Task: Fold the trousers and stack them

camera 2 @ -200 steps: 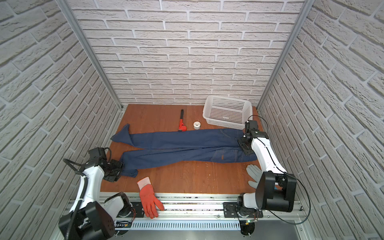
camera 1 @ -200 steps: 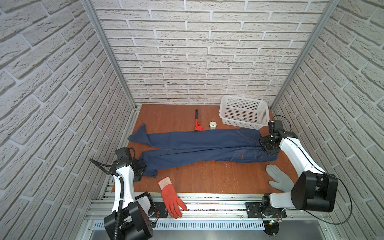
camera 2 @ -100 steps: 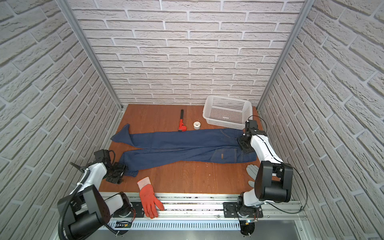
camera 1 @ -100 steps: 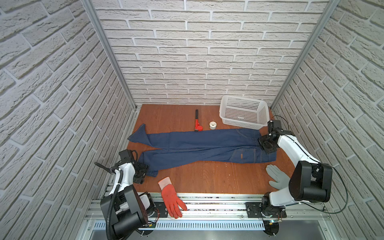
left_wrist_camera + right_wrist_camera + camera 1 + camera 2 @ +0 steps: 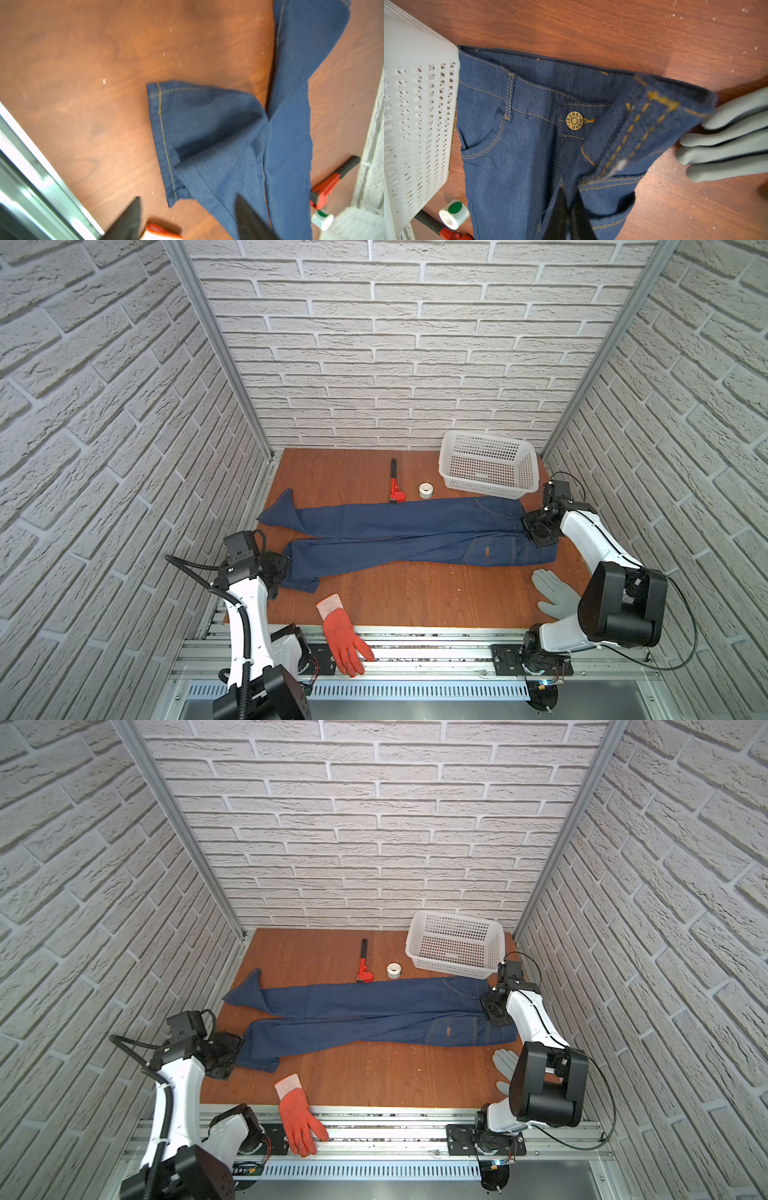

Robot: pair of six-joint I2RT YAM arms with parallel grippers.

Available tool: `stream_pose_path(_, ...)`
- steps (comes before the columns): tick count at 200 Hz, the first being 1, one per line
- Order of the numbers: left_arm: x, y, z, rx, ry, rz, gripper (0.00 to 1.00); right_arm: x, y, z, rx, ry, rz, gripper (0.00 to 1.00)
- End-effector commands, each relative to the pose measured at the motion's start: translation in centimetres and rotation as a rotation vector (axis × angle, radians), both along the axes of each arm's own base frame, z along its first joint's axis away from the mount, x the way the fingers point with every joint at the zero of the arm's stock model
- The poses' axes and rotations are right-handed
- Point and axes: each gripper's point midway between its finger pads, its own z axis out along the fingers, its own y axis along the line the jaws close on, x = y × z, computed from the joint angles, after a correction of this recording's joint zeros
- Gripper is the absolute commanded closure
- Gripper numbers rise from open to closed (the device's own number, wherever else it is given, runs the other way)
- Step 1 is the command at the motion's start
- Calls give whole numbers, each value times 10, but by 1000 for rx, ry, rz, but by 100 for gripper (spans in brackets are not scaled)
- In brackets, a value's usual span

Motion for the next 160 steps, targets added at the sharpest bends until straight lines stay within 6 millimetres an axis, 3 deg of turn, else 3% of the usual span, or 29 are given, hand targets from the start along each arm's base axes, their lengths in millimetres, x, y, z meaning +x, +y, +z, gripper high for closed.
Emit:
stream_pose_path(1, -14, -29, -19, -101, 78, -69, 47, 6, -7, 14, -26, -60, -12, 94)
stream_pose_path(19, -15, -43, -24, -109, 110, -123, 55, 6, -7, 13, -21, -62, -14, 94)
stream_pose_path(34, -20, -51, -29, -98, 150, -156, 55, 7, -6, 12, -15, -66, -15, 95)
stream_pose_path(61, -32, -53, -40, -67, 194, -161, 57, 6, -5, 11, -6, -70, -19, 94)
stream_pose_path(84, -31, -56, -52, -62, 209, -160, 61, 6, -4, 10, 1, -70, -18, 94)
stream_pose_path(122, -23, -64, -73, -35, 244, -178, 57, 6, -3, 9, 5, -69, -15, 94)
stream_pose_path(160, -18, -53, -79, 23, 249, -154, 54, 6, -3, 9, 5, -70, -17, 94)
